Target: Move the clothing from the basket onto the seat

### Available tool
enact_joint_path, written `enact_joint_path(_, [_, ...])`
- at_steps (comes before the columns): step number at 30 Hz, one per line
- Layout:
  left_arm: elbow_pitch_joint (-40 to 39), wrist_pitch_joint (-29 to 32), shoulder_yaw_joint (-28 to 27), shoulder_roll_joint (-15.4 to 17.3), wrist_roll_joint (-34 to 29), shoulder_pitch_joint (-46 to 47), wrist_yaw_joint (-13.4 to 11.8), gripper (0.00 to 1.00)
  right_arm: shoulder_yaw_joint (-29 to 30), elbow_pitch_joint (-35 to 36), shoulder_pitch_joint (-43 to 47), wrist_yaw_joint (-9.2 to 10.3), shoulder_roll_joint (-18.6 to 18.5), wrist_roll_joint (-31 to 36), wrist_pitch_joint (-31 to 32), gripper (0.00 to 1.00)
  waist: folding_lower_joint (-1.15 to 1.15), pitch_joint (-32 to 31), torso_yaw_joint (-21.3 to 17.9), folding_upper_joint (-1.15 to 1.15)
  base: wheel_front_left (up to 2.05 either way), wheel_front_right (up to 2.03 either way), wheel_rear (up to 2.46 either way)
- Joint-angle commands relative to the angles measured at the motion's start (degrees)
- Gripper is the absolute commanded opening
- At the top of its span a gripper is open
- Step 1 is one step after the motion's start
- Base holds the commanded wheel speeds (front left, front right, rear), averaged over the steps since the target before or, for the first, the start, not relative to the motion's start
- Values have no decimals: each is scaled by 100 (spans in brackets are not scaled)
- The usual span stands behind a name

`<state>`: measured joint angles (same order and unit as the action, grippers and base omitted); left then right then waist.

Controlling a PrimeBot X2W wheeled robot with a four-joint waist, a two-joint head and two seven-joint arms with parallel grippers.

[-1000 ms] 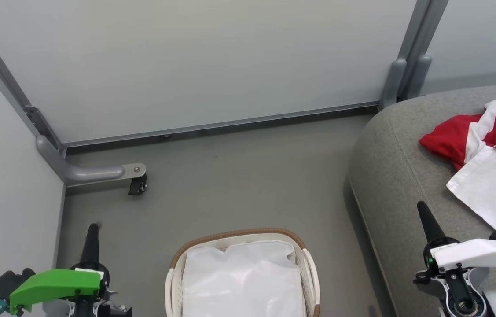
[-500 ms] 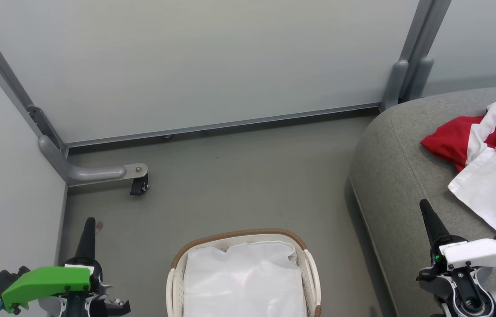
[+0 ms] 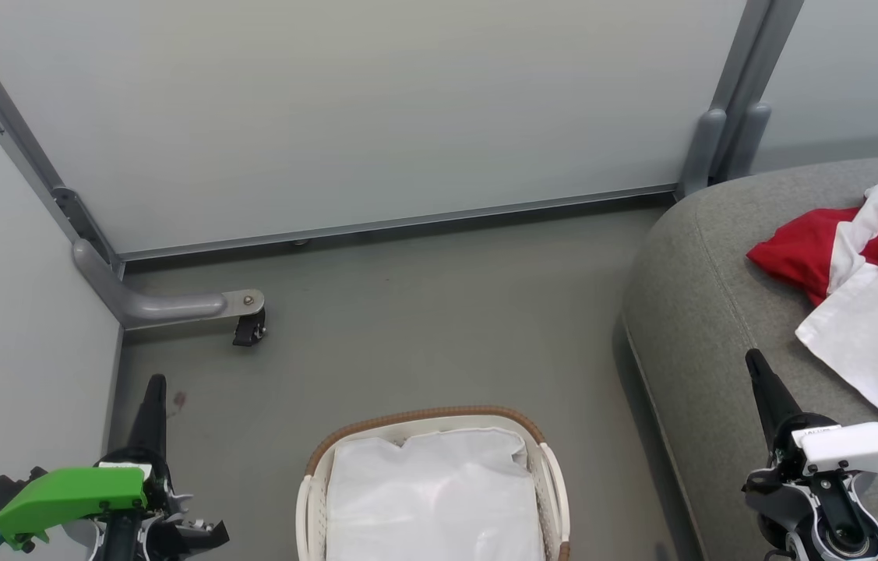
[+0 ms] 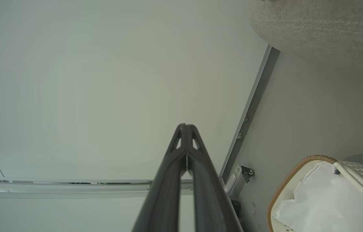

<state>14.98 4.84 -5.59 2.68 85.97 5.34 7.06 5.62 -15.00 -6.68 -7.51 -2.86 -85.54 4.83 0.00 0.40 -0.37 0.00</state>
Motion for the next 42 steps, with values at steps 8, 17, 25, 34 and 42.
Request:
enact_joint_path(8, [-77, 110, -74, 34, 365, 118, 45, 0, 67, 78, 60, 3, -13, -390, 110, 0, 0, -11, 18, 0, 0, 0, 0])
enact_joint_path(17, [-110, 194, -112, 35, 668, 130, 62, 0, 110, 117, 77, 4, -7, -715, 194, 0, 0, -22, 37, 0, 0, 0, 0])
enact_joint_path(25, [-102, 190, -108, 35, 656, 119, 62, 0, 107, 113, 77, 4, -8, -695, 193, 0, 0, -22, 37, 0, 0, 0, 0])
enact_joint_path(34, [-102, 189, -108, 35, 655, 119, 62, 0, 106, 113, 77, 4, -8, -695, 193, 0, 0, -22, 37, 0, 0, 0, 0])
enact_joint_path(42, [-103, 189, -108, 35, 656, 119, 63, 0, 106, 113, 77, 4, -8, -696, 192, 0, 0, -22, 37, 0, 0, 0, 0])
